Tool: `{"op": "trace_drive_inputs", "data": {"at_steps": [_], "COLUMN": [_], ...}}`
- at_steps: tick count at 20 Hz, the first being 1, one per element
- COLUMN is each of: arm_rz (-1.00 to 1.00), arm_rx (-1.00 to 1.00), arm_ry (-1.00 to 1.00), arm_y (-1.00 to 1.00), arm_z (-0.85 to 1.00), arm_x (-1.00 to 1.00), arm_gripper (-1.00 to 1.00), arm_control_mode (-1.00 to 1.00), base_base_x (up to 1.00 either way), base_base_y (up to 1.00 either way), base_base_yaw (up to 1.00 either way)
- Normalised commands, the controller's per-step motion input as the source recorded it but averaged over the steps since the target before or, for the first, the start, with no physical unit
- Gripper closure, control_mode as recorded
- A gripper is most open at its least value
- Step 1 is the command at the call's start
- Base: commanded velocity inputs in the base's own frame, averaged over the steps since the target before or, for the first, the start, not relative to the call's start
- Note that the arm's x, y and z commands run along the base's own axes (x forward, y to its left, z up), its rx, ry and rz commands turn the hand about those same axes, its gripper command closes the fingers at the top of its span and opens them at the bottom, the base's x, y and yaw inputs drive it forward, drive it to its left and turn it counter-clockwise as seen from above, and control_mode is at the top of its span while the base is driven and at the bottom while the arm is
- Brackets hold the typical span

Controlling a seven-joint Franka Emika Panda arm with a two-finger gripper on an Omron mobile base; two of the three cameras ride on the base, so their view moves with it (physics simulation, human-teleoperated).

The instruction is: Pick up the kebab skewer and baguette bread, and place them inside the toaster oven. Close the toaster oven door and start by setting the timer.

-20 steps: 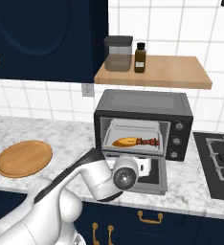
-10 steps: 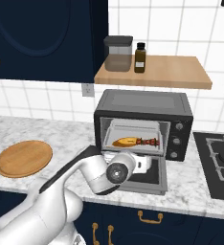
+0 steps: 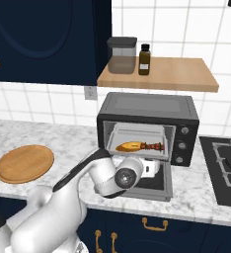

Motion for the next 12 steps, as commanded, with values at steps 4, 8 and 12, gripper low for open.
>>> {"op": "trace_drive_inputs", "data": {"at_steps": [4,8,12], "arm_rz": [0.02,0.01,0.02], "arm_rx": [0.0,0.0,0.0], "arm_ry": [-0.03,0.0,0.0], "arm_y": [0.0,0.0,0.0], "arm_z": [-0.11,-0.04,-0.09], "arm_x": [0.37,0.29,0.3], "arm_gripper": [-1.0,-1.0,-1.0], "arm_control_mode": [-1.0,-1.0,-1.0], "base_base_x": [0.0,0.0,0.0], "base_base_y": [0.0,0.0,0.0], "base_base_yaw": [0.0,0.0,0.0]}}
